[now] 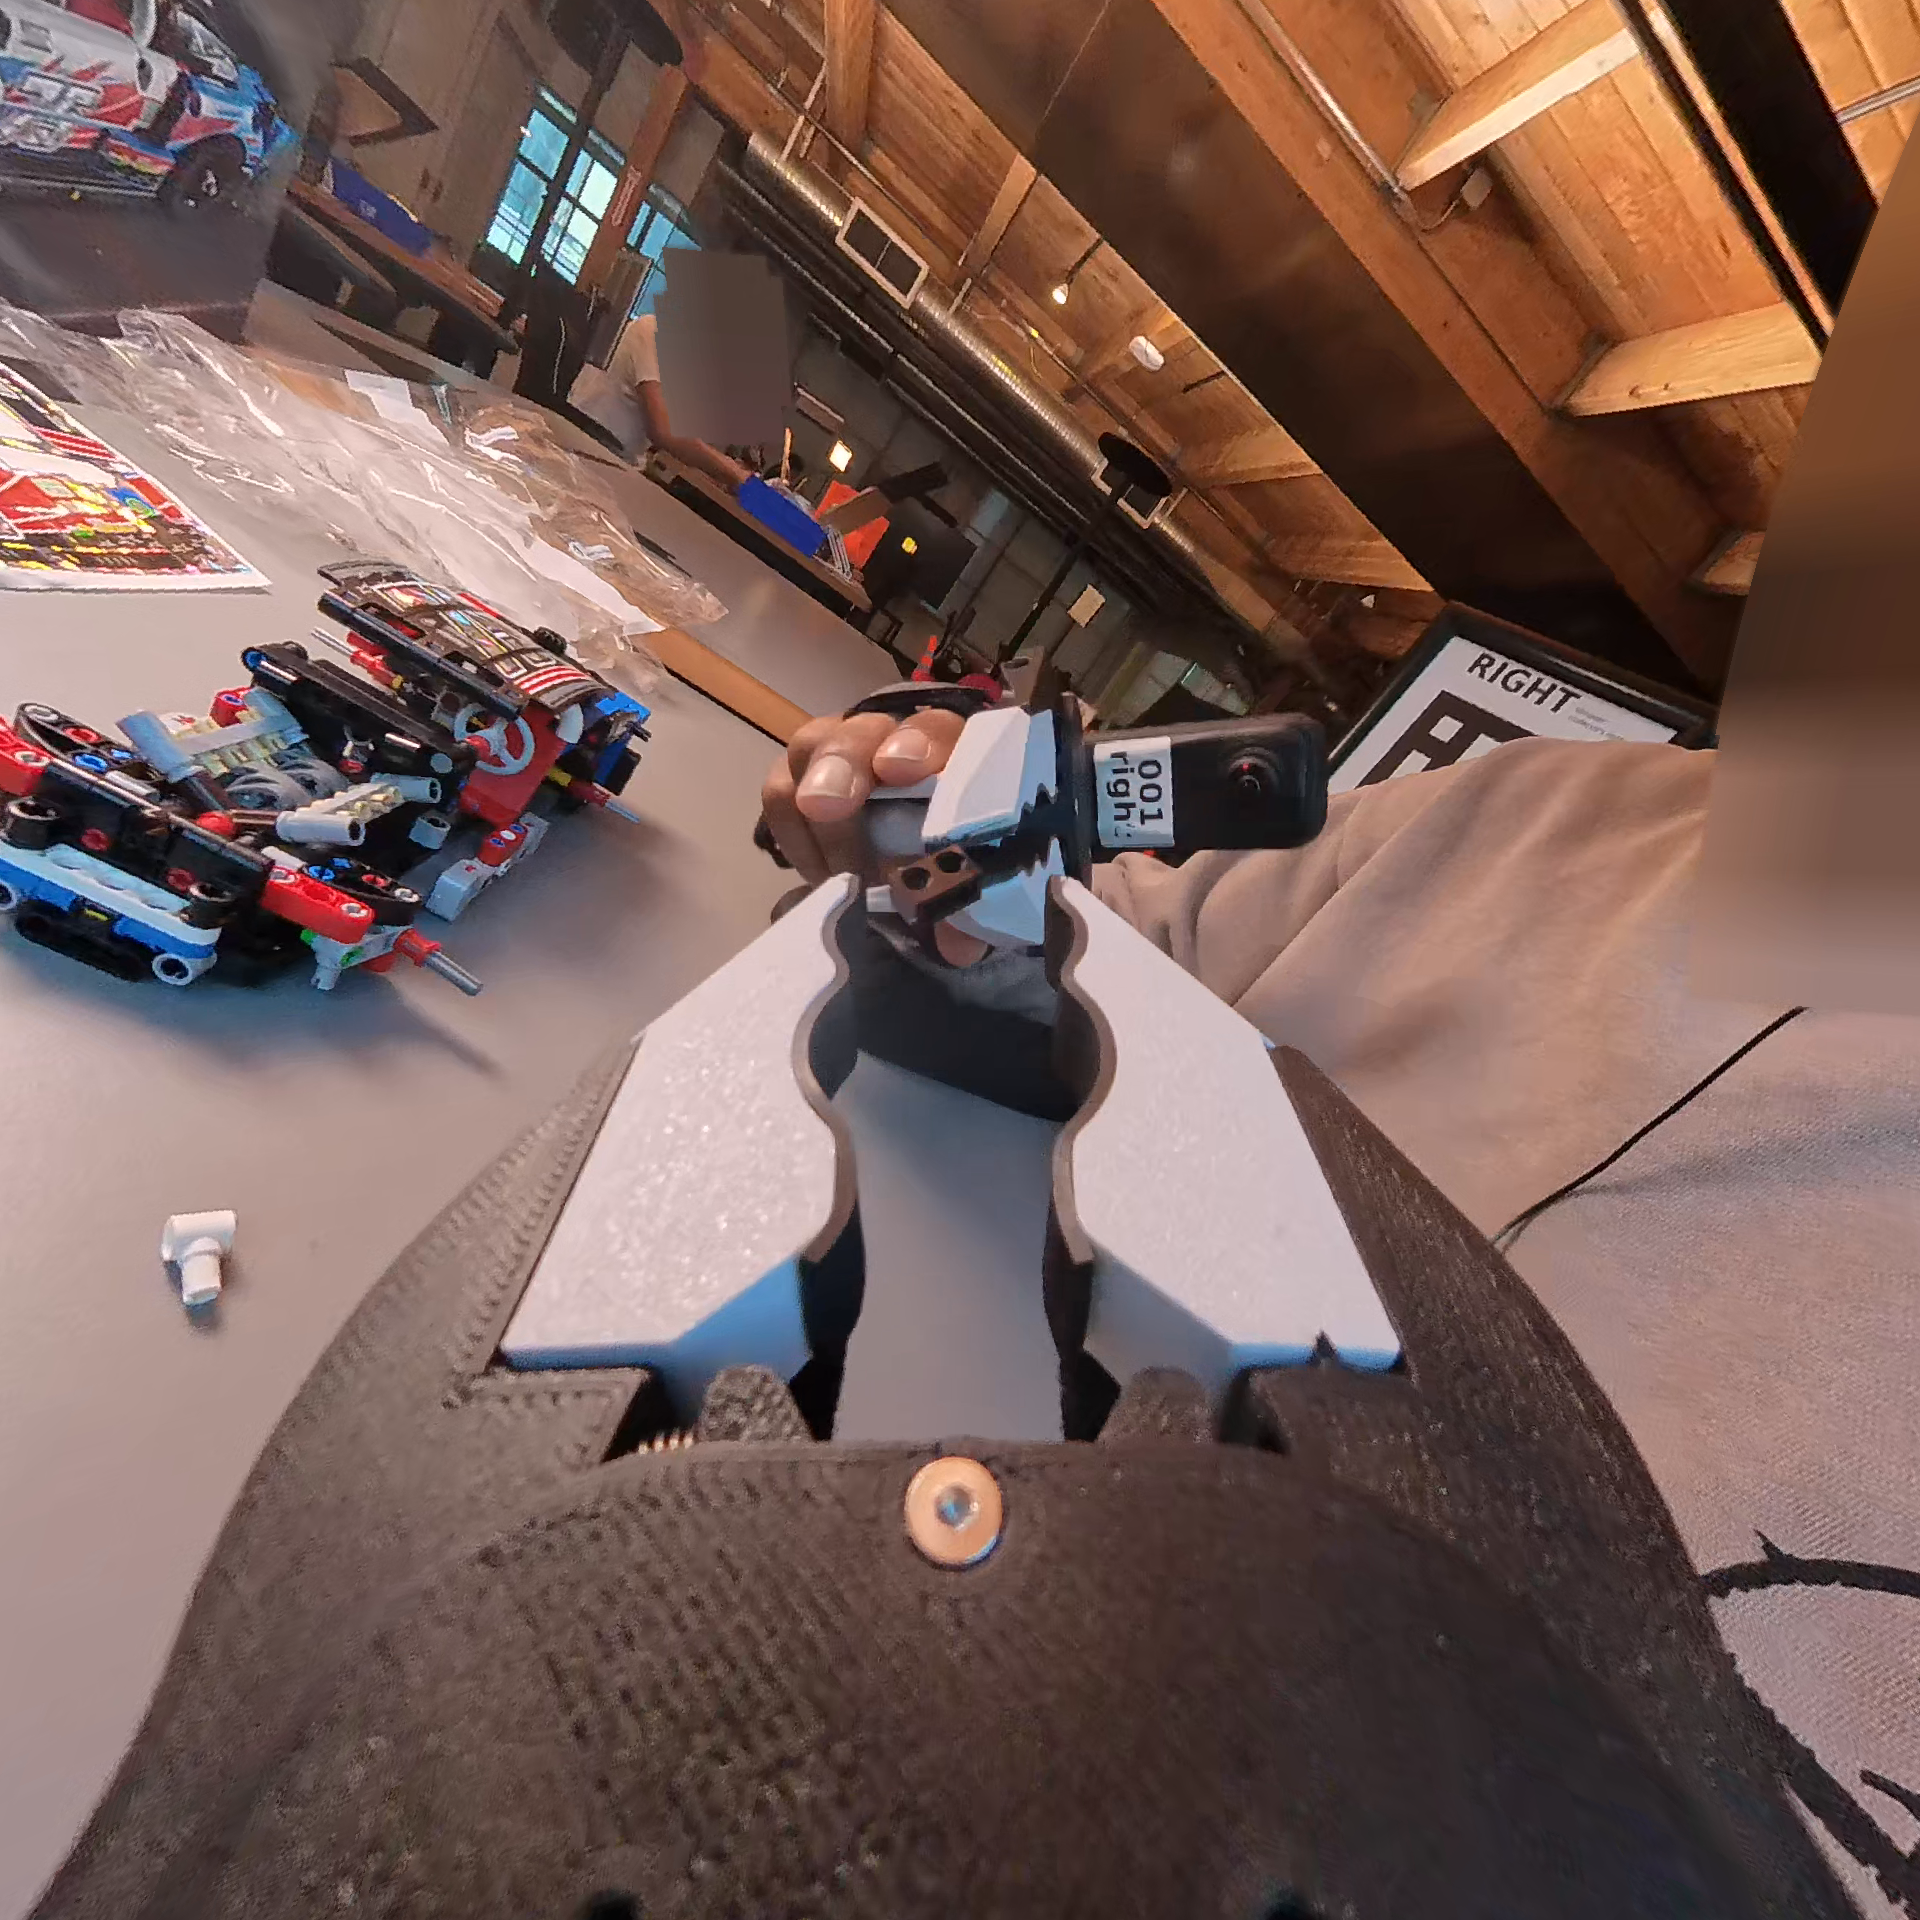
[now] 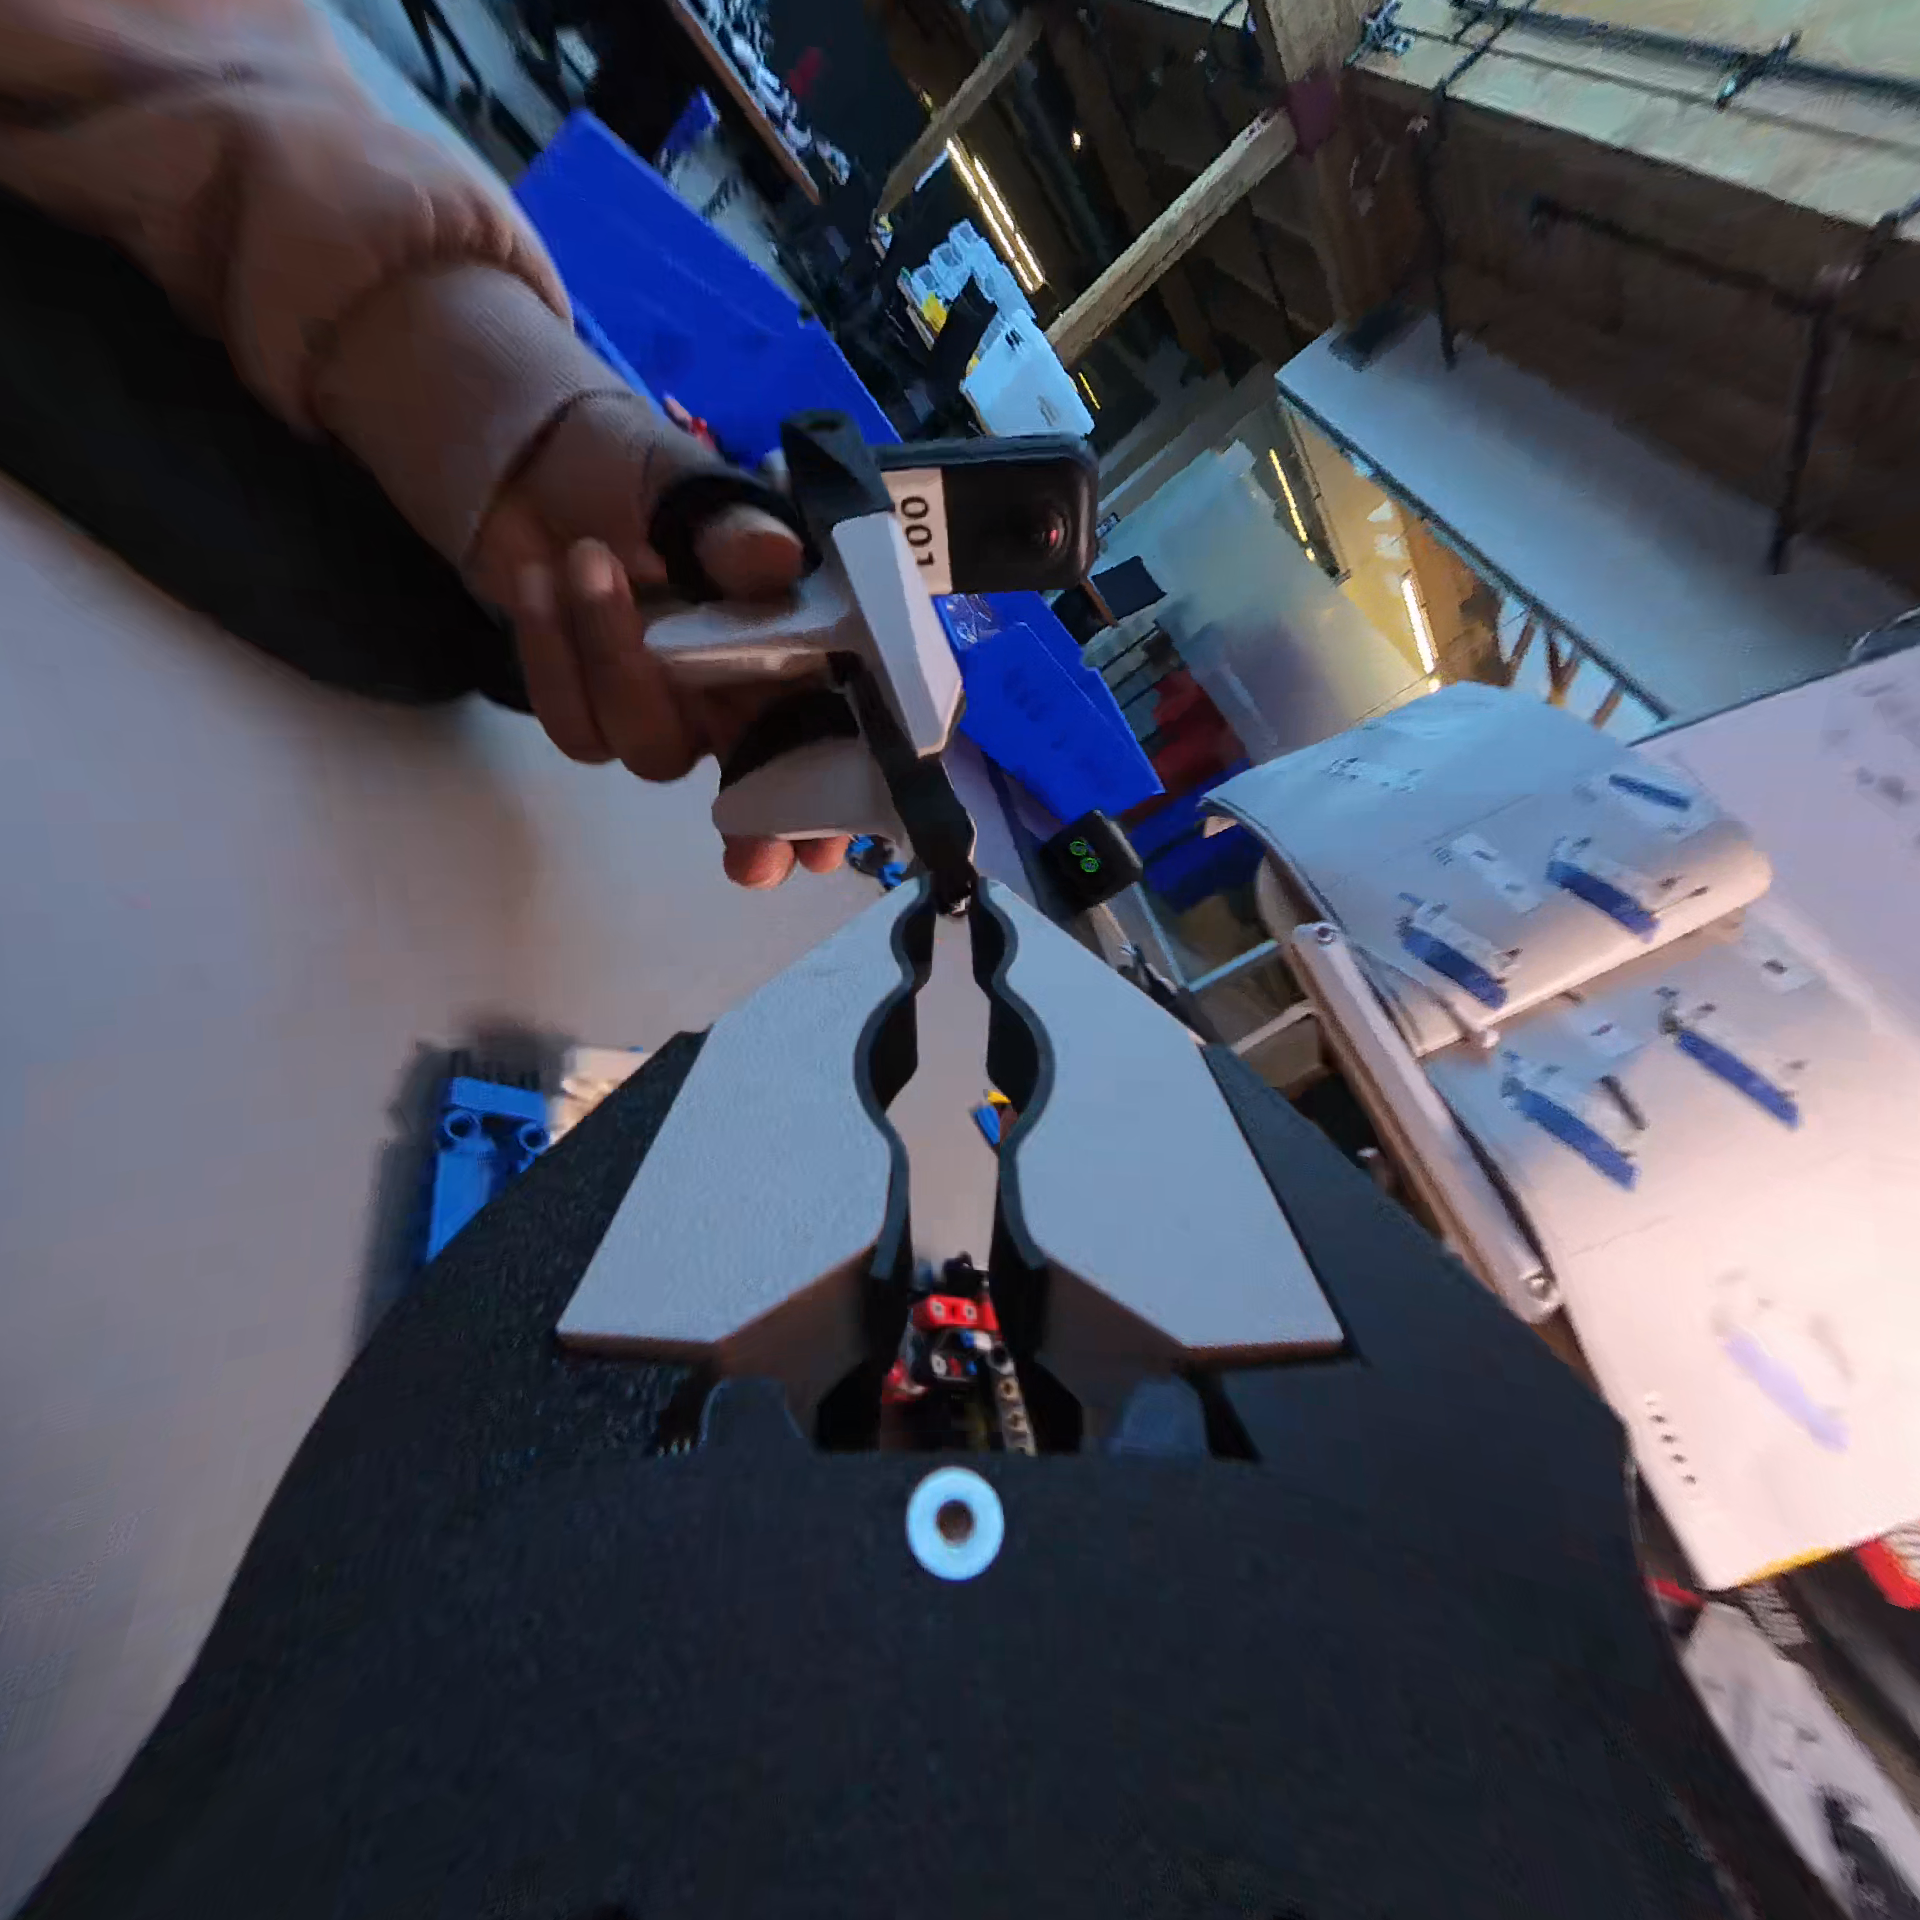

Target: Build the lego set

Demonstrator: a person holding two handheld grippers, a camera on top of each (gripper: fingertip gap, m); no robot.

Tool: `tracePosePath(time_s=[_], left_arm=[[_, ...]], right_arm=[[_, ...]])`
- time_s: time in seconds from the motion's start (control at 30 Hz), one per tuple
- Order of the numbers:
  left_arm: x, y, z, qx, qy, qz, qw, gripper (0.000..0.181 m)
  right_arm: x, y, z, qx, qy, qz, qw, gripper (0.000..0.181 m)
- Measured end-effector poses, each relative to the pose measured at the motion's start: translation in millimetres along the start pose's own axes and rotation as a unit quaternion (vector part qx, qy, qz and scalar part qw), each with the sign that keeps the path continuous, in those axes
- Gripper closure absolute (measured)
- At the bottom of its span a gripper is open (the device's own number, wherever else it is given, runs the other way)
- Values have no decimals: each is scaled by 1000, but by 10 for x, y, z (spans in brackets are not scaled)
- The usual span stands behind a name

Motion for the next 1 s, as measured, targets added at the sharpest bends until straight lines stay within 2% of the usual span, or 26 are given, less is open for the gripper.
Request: tracePosePath(time_s=[0.1, 0.23, 0.4, 0.5, 0.57, 0.67, 0.73, 0.83, 1.0], left_arm=[[-69, 31, 34, 32, 15, 31, 999, 155], [-134, 34, 110, 63, 15, 54, 996, 164], [-150, 18, 113, 60, 9, 63, 996, 167], [-106, 10, 62, 52, 41, 53, 996, 167], [-45, -2, -2, 52, 92, 35, 994, 167], [35, -23, -86, 67, 178, 15, 982, 167], [50, -31, -109, 81, 216, 14, 973, 167], [45, -36, -95, 102, 247, 22, 963, 167], [6, -22, -62, 136, 301, 47, 943, 167]], right_arm=[[-35, 34, 84, -8, -75, 21, 997, 177], [-63, 65, 149, 0, -100, 28, 995, 177], [-58, 72, 170, 5, -93, 27, 995, 177], [-47, 81, 118, 14, 12, 13, 1000, 173], [-40, 75, 62, 47, 150, -10, 987, 164], [-37, 30, -89, 103, 379, -63, 917, 159], [-67, 1, -195, 121, 470, -87, 870, 158], [-95, -1, -227, 134, 516, -93, 841, 160], [-135, 70, -152, 138, 522, -55, 840, 161]])
Point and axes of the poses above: each gripper's, where its closed fingertips meet, y out along the fingers, x out of its top, z = x × y across the jaws, the point moved 4 cm from there along -y, back along the fingers, and after that the axes turned 2 degrees about -x, right-handed, at the moved point
